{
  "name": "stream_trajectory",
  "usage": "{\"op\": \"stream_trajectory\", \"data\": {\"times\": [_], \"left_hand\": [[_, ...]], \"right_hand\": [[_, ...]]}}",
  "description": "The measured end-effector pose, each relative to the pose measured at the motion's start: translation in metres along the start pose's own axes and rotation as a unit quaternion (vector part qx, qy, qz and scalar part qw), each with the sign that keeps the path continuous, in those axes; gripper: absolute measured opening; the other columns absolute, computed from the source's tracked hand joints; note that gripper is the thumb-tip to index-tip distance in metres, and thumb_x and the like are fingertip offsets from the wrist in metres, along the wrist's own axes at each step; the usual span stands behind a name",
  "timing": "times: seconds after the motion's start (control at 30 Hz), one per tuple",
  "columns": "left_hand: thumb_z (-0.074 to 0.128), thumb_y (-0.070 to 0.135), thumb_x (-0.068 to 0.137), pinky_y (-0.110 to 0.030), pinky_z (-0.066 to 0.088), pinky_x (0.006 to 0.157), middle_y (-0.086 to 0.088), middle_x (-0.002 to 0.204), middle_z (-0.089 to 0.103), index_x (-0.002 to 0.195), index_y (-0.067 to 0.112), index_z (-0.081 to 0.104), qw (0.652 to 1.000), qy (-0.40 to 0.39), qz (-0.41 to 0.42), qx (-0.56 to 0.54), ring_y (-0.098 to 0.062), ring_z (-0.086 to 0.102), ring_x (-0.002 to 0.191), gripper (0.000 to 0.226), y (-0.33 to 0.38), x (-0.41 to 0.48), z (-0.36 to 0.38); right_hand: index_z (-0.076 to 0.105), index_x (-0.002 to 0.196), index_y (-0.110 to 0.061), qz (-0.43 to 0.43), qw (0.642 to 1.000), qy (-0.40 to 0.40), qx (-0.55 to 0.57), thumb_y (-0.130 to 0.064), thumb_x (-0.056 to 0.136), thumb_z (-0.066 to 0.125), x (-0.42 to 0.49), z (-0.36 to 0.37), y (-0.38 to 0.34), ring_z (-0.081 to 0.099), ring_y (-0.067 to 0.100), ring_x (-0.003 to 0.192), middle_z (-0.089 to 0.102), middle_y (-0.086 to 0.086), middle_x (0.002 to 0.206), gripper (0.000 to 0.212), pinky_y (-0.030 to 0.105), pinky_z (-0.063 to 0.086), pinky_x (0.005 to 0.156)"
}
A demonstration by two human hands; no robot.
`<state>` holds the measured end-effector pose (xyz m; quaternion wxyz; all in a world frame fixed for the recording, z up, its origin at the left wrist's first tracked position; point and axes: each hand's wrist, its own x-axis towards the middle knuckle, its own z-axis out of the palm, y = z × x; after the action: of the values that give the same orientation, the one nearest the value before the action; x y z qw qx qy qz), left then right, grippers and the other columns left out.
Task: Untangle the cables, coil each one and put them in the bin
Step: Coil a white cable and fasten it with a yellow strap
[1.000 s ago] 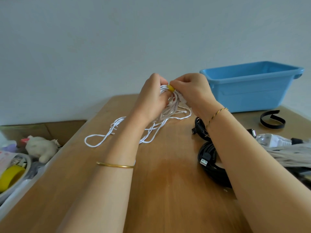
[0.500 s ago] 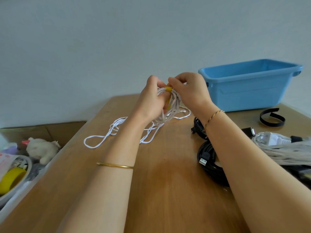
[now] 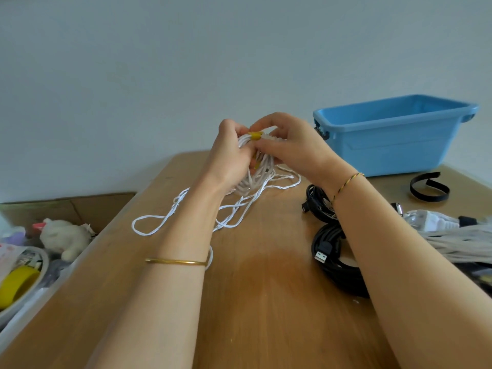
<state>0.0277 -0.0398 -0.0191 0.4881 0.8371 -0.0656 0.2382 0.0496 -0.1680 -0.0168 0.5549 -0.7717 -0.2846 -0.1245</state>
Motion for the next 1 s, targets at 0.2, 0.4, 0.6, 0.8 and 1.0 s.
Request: {"op": "stream_trajectory", "data": {"times": [0.2, 0.4, 0.6, 0.8, 1.0], "left_hand": [[0.048, 0.01, 0.097, -0.034, 0.047, 0.062, -0.004, 0.077, 0.053, 0.099, 0.014, 0.036, 0.999, -0.014, 0.017, 0.05, -0.02, 0.054, 0.066, 0.013, -0.002, 0.0, 0.0], [0.045, 0.012, 0.096, -0.04, 0.047, 0.071, -0.007, 0.082, 0.053, 0.1, 0.013, 0.034, 0.99, -0.059, 0.02, 0.127, -0.028, 0.055, 0.075, 0.012, 0.002, -0.002, 0.001], [0.057, 0.007, 0.092, -0.032, 0.048, 0.061, -0.008, 0.073, 0.057, 0.097, 0.015, 0.045, 0.989, -0.088, -0.115, -0.033, -0.015, 0.055, 0.056, 0.015, 0.002, -0.004, -0.014], [0.049, -0.008, 0.091, -0.022, 0.047, 0.048, -0.007, 0.057, 0.054, 0.096, 0.0, 0.054, 0.961, -0.117, -0.159, -0.193, -0.008, 0.051, 0.043, 0.011, 0.003, -0.004, -0.02], [0.048, -0.014, 0.087, -0.022, 0.048, 0.047, -0.006, 0.052, 0.049, 0.089, -0.004, 0.055, 0.948, -0.131, -0.145, -0.252, -0.01, 0.048, 0.043, 0.012, -0.001, 0.0, -0.018]], "right_hand": [[0.058, 0.102, -0.011, 0.007, 0.999, 0.008, -0.042, 0.002, 0.079, 0.054, 0.001, 0.006, 0.003, 0.051, 0.007, 0.05, 0.057, -0.001, 0.061, 0.027, 0.026, 0.045, 0.058], [0.052, 0.102, -0.011, 0.014, 0.997, 0.013, -0.074, 0.001, 0.074, 0.057, 0.0, 0.007, 0.01, 0.047, 0.005, 0.049, 0.059, 0.009, 0.067, 0.031, 0.015, 0.037, 0.05], [0.049, 0.107, -0.011, -0.014, 0.994, -0.033, -0.098, 0.003, 0.074, 0.061, -0.002, 0.006, 0.007, 0.046, 0.009, 0.055, 0.057, 0.007, 0.073, 0.038, 0.01, 0.036, 0.047], [0.055, 0.104, -0.014, -0.048, 0.992, -0.035, -0.114, -0.003, 0.079, 0.066, 0.001, 0.003, 0.007, 0.048, 0.005, 0.062, 0.06, 0.005, 0.084, 0.029, 0.011, 0.038, 0.054], [0.061, 0.097, -0.016, -0.05, 0.996, -0.006, -0.071, -0.004, 0.082, 0.067, 0.001, 0.0, 0.009, 0.063, 0.017, 0.085, 0.067, 0.004, 0.095, 0.02, 0.024, 0.049, 0.072]]}}
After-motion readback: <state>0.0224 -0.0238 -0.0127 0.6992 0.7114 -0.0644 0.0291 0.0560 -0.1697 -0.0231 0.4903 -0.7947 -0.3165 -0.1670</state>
